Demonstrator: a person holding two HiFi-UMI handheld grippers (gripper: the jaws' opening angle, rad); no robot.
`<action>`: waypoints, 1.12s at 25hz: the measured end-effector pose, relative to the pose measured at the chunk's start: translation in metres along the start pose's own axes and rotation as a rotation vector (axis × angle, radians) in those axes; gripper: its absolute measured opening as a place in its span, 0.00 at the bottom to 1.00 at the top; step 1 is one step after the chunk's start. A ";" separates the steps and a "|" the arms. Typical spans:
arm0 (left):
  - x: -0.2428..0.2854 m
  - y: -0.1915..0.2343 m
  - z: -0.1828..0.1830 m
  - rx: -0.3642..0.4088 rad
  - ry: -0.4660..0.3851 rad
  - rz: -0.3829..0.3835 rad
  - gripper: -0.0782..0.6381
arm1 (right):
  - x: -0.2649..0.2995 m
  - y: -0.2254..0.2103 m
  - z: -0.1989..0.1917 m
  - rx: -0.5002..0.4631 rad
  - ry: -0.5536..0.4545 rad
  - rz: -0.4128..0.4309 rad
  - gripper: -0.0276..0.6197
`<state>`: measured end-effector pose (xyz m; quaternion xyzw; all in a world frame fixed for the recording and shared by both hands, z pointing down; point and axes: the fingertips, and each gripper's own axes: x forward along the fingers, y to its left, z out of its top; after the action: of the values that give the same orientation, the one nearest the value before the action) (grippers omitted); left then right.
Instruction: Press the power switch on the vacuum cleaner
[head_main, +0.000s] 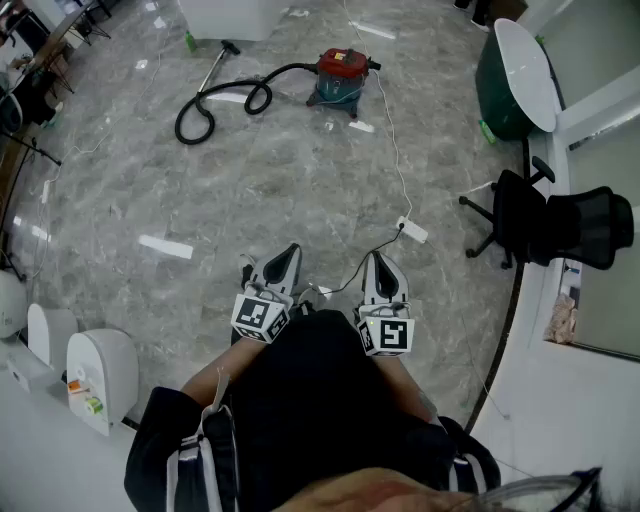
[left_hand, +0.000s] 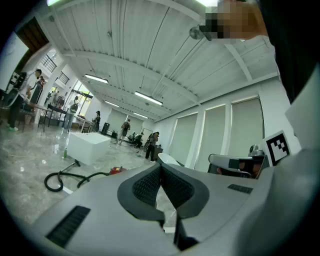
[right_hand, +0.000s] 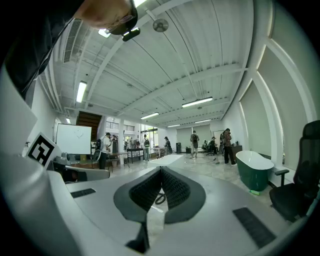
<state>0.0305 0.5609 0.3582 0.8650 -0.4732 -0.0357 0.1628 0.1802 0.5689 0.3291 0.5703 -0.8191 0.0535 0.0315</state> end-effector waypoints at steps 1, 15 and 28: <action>0.001 0.002 0.002 0.006 -0.001 0.002 0.13 | 0.000 -0.002 0.002 -0.005 -0.008 -0.003 0.07; 0.018 -0.003 0.010 0.068 -0.003 -0.003 0.13 | 0.008 -0.014 0.007 0.074 -0.030 0.027 0.07; 0.051 -0.002 0.021 0.073 0.013 -0.036 0.13 | 0.033 -0.032 0.012 0.080 -0.043 0.023 0.07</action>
<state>0.0554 0.5143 0.3425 0.8791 -0.4573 -0.0158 0.1335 0.1985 0.5260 0.3226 0.5629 -0.8232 0.0742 -0.0095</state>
